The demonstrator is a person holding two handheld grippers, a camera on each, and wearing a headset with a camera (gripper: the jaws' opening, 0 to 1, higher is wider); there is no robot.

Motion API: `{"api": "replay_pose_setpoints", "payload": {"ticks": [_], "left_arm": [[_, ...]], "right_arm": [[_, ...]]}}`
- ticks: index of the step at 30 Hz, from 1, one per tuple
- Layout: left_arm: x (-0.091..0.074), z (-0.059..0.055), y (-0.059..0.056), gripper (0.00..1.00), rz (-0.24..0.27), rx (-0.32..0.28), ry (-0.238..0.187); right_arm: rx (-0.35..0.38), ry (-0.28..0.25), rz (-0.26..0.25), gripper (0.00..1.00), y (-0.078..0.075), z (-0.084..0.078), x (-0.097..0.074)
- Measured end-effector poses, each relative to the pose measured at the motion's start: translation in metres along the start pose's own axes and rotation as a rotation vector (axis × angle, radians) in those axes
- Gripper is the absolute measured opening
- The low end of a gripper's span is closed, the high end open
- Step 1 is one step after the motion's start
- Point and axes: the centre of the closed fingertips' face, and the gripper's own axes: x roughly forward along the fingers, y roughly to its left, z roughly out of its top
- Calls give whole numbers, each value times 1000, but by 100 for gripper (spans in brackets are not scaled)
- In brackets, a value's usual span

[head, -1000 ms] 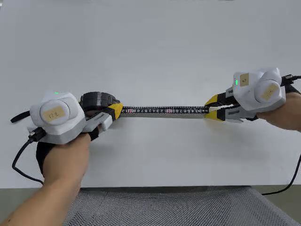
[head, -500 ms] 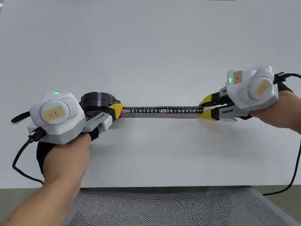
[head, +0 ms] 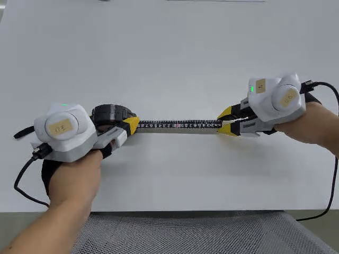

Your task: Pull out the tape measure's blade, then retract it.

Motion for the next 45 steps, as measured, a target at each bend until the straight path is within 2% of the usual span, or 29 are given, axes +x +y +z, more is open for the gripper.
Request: {"api": "replay_pose_setpoints", "payload": {"ticks": [25, 45], "left_arm": [[0, 0, -1, 57, -10, -12, -1], [-1, 1, 1, 57, -24, -27, -1]], "right_arm": [[5, -37, 18, 10, 1, 21, 20], [19, -87, 35, 10, 1, 45, 37]]}}
